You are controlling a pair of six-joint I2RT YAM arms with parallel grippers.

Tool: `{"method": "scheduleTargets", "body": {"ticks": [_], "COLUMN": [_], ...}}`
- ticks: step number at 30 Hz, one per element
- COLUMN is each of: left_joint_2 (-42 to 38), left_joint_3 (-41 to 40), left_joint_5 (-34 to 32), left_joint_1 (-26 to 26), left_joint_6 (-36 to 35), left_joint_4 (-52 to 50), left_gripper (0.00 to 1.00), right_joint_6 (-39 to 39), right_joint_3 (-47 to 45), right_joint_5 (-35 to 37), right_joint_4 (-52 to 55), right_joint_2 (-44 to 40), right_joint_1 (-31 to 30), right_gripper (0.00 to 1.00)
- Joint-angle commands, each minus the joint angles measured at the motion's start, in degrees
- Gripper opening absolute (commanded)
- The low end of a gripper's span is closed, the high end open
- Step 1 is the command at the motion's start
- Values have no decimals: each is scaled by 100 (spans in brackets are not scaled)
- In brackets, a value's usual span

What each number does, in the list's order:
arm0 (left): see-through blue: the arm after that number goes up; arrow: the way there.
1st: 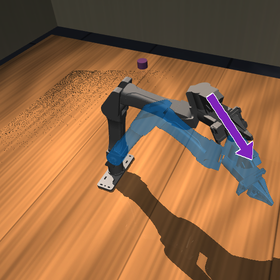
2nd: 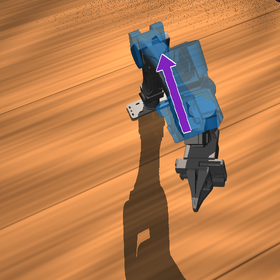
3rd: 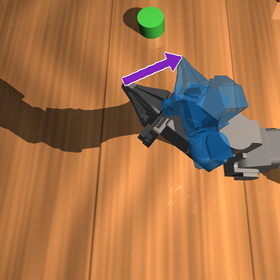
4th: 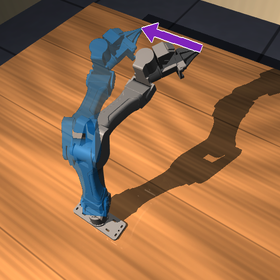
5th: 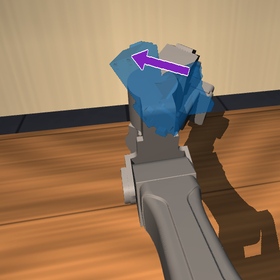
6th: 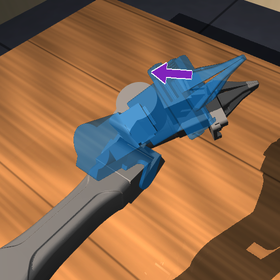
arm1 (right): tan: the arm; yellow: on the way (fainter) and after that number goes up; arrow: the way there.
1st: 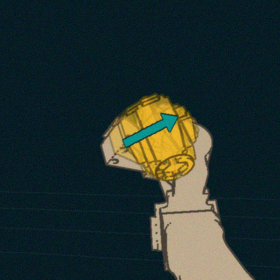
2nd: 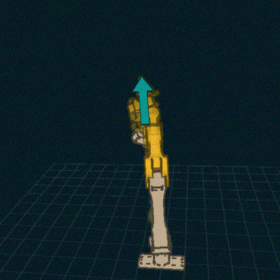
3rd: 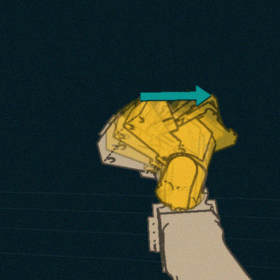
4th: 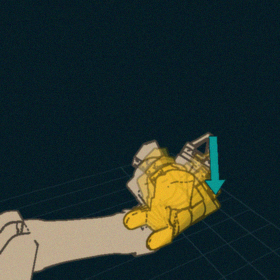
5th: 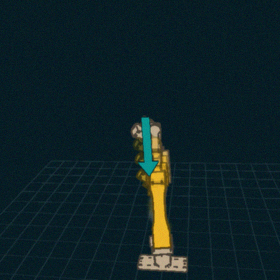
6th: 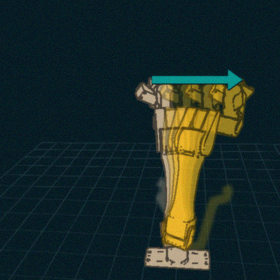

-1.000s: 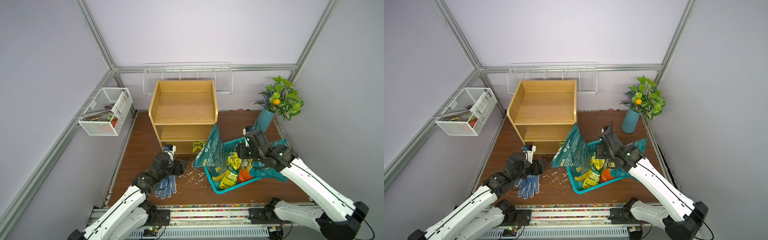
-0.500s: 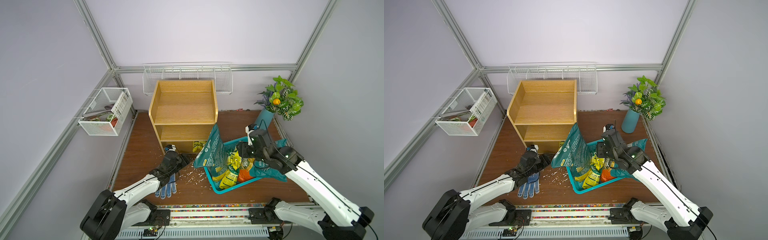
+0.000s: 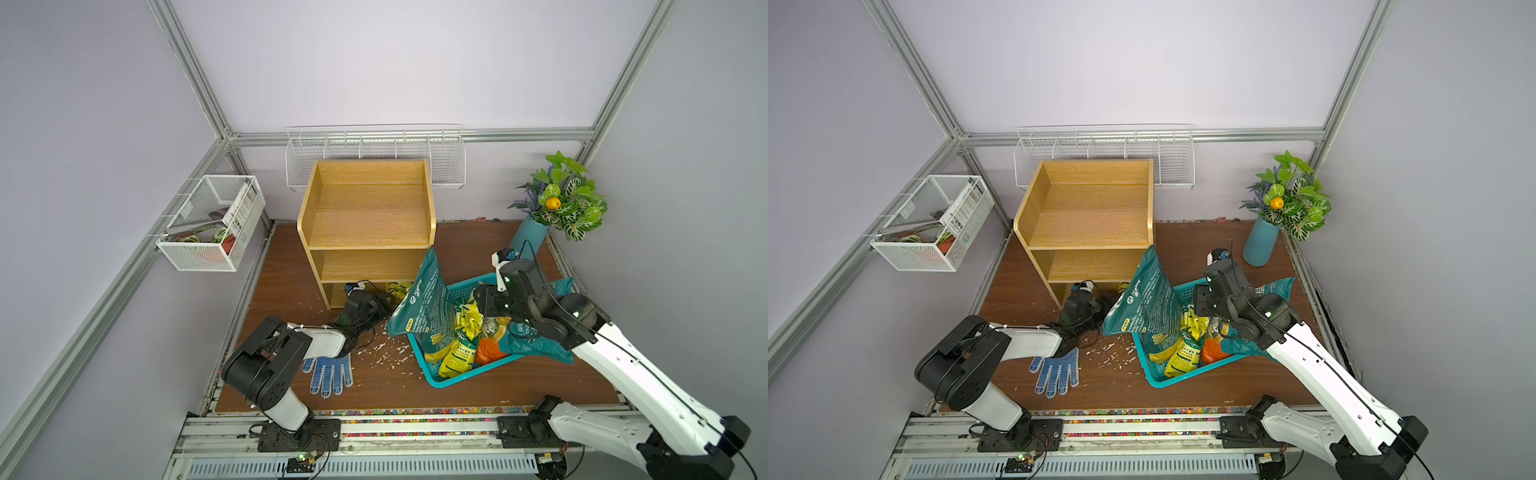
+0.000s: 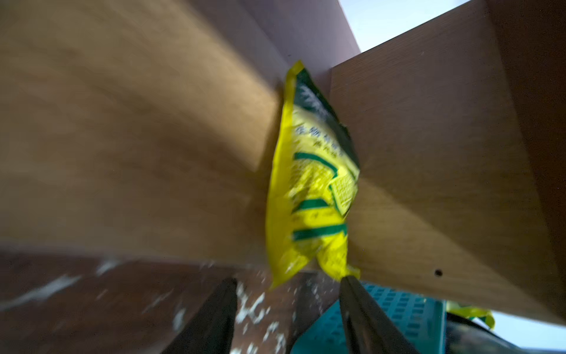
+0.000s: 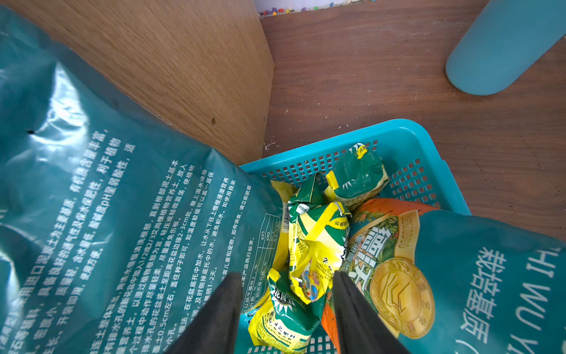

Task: Take down the fertilizer bag from the shelf
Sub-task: Pick up the fertilizer bag from the shelf.

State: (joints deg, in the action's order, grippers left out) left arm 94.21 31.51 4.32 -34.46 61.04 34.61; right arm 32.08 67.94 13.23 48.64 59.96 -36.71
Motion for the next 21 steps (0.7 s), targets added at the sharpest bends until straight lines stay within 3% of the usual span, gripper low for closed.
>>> {"method": "scheduleTargets", "body": {"ticks": [1,4,7,10,12,13,17,21], "left_joint_2": [237,423,608,742,762,738,251,-864], "left_joint_3": [277,411,546,596,594,579,473,410], "left_joint_5": [162,191,270,404,447,468,361,58], "left_joint_1": [18,18,18,18,27,27,27,10], "left_joint_6": [31,35,20,17,-25,-45,-195,-775], "left_joint_4": [488,558,598,683,670,671,314,-687], "left_gripper": [59,58,50,29,4,0,0,0], "right_joint_6": [-109,-123,-105,-96,-91,-95,-87,-149], "right_joint_3": [-29,-65,-138,-210,-232,-234,-238,-303], "right_joint_5": [104,124,92,98,109,117,71,-363], "right_joint_4": [100,121,130,136,139,137,63,-172], "right_joint_2": [-150,-176,-153,-174,-192,-204,-243,-207], "right_joint_1": [20,17,21,22,23,26,27,28], "right_gripper": [53,53,53,53,53,53,53,53]}}
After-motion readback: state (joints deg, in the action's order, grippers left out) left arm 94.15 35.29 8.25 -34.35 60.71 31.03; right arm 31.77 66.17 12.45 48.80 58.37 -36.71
